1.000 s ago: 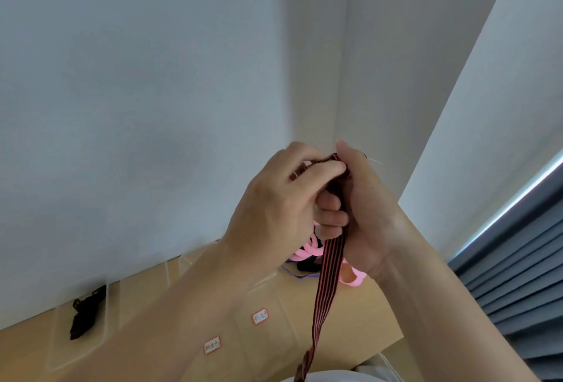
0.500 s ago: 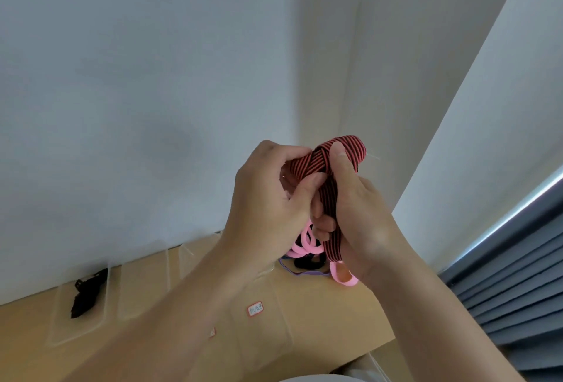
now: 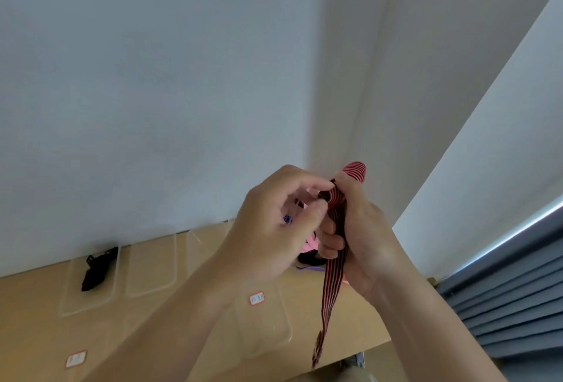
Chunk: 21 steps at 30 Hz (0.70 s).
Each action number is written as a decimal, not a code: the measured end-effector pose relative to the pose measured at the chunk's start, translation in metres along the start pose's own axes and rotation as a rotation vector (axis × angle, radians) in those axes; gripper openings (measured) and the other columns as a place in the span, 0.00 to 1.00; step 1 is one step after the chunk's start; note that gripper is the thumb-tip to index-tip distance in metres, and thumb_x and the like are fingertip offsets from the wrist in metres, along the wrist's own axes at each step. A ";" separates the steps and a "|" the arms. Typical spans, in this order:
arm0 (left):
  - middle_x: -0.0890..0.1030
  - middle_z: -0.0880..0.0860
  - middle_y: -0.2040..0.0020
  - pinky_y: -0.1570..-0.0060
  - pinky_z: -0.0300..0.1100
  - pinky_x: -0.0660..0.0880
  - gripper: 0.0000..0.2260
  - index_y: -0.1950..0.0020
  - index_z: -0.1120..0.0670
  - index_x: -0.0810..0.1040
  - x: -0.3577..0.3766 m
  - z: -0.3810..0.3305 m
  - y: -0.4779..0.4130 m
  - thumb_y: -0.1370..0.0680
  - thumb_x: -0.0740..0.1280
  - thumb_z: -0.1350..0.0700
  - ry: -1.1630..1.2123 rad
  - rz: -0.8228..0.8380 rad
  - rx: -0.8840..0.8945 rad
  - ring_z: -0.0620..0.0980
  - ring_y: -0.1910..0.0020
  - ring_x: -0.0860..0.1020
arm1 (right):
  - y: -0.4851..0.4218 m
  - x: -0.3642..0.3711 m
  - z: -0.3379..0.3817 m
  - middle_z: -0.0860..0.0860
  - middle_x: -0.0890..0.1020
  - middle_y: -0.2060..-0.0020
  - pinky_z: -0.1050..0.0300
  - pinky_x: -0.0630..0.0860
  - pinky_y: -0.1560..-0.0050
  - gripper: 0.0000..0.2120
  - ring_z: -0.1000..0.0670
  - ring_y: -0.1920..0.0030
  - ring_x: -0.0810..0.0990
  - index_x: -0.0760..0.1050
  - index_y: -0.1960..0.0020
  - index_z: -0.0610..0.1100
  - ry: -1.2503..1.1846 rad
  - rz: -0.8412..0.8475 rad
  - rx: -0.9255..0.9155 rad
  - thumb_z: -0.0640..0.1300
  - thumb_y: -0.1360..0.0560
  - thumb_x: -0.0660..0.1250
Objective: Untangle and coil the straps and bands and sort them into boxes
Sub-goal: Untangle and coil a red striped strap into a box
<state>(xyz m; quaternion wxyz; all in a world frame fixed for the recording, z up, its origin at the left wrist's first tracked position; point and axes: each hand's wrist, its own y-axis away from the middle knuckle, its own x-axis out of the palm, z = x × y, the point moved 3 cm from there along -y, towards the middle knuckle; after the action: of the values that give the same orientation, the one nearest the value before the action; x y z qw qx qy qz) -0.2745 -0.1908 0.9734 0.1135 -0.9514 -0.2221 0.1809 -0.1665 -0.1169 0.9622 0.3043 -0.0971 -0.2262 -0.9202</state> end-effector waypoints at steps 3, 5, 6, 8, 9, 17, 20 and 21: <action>0.85 0.52 0.55 0.59 0.53 0.81 0.05 0.45 0.52 0.84 -0.016 -0.005 -0.009 0.19 0.69 0.56 0.124 -0.059 -0.244 0.52 0.59 0.83 | 0.002 0.007 0.004 0.48 0.68 0.75 0.58 0.61 0.74 0.24 0.50 0.75 0.62 0.73 0.72 0.49 0.221 0.037 -0.157 0.54 0.18 0.59; 0.85 0.48 0.55 0.64 0.43 0.77 0.06 0.45 0.50 0.84 -0.024 -0.013 -0.020 0.19 0.70 0.52 0.089 0.030 -0.314 0.47 0.61 0.81 | 0.004 0.015 0.005 0.56 0.68 0.78 0.64 0.60 0.72 0.24 0.54 0.74 0.63 0.71 0.72 0.57 0.621 0.063 -0.389 0.48 0.17 0.59; 0.85 0.44 0.54 0.65 0.39 0.75 0.07 0.44 0.48 0.84 -0.028 -0.018 -0.025 0.20 0.70 0.50 0.013 0.115 -0.313 0.45 0.62 0.81 | 0.005 0.020 0.004 0.57 0.69 0.79 0.65 0.61 0.72 0.23 0.54 0.74 0.64 0.71 0.72 0.60 0.814 0.067 -0.479 0.47 0.18 0.59; 0.83 0.39 0.52 0.61 0.39 0.78 0.10 0.43 0.45 0.83 -0.034 -0.028 -0.033 0.23 0.73 0.47 -0.247 0.272 -0.229 0.42 0.61 0.82 | 0.004 0.022 -0.002 0.57 0.72 0.78 0.65 0.62 0.70 0.17 0.54 0.74 0.69 0.71 0.69 0.59 0.996 0.046 -0.575 0.54 0.22 0.57; 0.83 0.38 0.50 0.56 0.40 0.79 0.11 0.42 0.45 0.82 -0.036 -0.030 -0.036 0.24 0.74 0.46 -0.372 0.311 -0.178 0.42 0.58 0.83 | 0.001 0.020 -0.006 0.55 0.71 0.77 0.64 0.63 0.68 0.16 0.53 0.74 0.69 0.69 0.67 0.56 1.062 0.011 -0.612 0.59 0.25 0.53; 0.84 0.42 0.52 0.48 0.46 0.80 0.12 0.44 0.48 0.82 -0.021 -0.023 -0.038 0.26 0.77 0.54 -0.245 -0.186 -0.057 0.41 0.55 0.83 | -0.009 0.014 0.007 0.47 0.79 0.59 0.51 0.73 0.70 0.29 0.43 0.64 0.77 0.73 0.30 0.41 1.119 -0.428 -0.953 0.57 0.21 0.51; 0.84 0.44 0.54 0.49 0.41 0.80 0.11 0.45 0.52 0.80 -0.004 -0.029 -0.039 0.26 0.77 0.56 -0.055 -0.412 -0.081 0.40 0.55 0.83 | -0.004 0.016 0.014 0.44 0.76 0.54 0.50 0.73 0.69 0.27 0.43 0.62 0.76 0.67 0.25 0.36 1.014 -0.482 -1.049 0.49 0.19 0.53; 0.84 0.45 0.55 0.50 0.38 0.80 0.11 0.47 0.53 0.80 0.002 -0.032 -0.040 0.26 0.77 0.57 0.004 -0.444 -0.090 0.40 0.55 0.83 | -0.002 0.015 0.017 0.44 0.75 0.52 0.51 0.73 0.68 0.27 0.45 0.60 0.76 0.65 0.24 0.37 0.966 -0.481 -1.066 0.48 0.20 0.54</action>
<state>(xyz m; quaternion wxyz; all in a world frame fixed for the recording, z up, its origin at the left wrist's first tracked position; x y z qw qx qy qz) -0.2752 -0.1593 1.0137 0.1086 -0.8836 -0.4335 0.1398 -0.1790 -0.1150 0.9807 0.0723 0.2347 0.3925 -0.8864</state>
